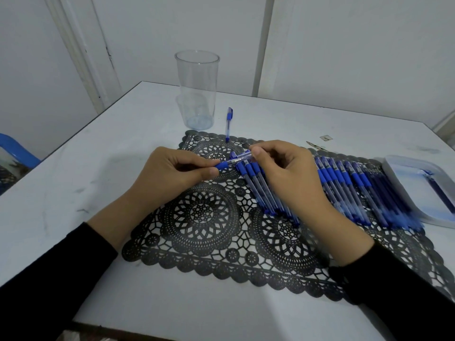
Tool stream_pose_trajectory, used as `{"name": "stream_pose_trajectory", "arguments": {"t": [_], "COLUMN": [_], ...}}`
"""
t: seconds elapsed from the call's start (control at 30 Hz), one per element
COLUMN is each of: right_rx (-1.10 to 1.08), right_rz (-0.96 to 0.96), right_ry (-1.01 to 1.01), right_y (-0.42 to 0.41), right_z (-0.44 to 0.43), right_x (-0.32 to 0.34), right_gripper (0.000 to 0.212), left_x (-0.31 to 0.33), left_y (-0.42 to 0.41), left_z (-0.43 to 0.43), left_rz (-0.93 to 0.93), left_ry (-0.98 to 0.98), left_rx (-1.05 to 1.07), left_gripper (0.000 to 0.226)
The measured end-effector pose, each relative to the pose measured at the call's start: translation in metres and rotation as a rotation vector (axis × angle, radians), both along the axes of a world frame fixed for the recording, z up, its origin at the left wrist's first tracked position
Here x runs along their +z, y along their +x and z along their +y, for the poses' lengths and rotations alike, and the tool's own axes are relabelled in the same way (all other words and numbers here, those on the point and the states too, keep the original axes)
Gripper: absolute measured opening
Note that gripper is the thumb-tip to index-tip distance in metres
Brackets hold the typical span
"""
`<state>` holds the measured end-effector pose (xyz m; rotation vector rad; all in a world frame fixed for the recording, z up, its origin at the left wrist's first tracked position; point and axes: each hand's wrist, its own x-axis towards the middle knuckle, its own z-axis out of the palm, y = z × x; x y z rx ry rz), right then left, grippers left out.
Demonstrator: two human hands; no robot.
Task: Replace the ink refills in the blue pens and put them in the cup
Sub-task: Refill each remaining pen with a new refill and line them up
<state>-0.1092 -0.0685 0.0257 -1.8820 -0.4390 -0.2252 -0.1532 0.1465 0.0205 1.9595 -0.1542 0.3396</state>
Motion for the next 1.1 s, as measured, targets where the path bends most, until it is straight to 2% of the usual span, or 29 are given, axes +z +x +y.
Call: {"name": "stream_pose_trajectory", "arguments": {"t": [1.1], "right_rx": [0.143], "right_rz": [-0.054], "right_ry": [-0.027], "right_y": [0.0003], "right_z": [-0.0035], "right_x": [-0.0024], "right_gripper": [0.015], "left_x": [0.0015], "left_y": [-0.0012], "left_z": [-0.0042], "left_rz": [0.001], "left_ry": [-0.011], "left_rx": [0.025], "left_gripper": [0.021]}}
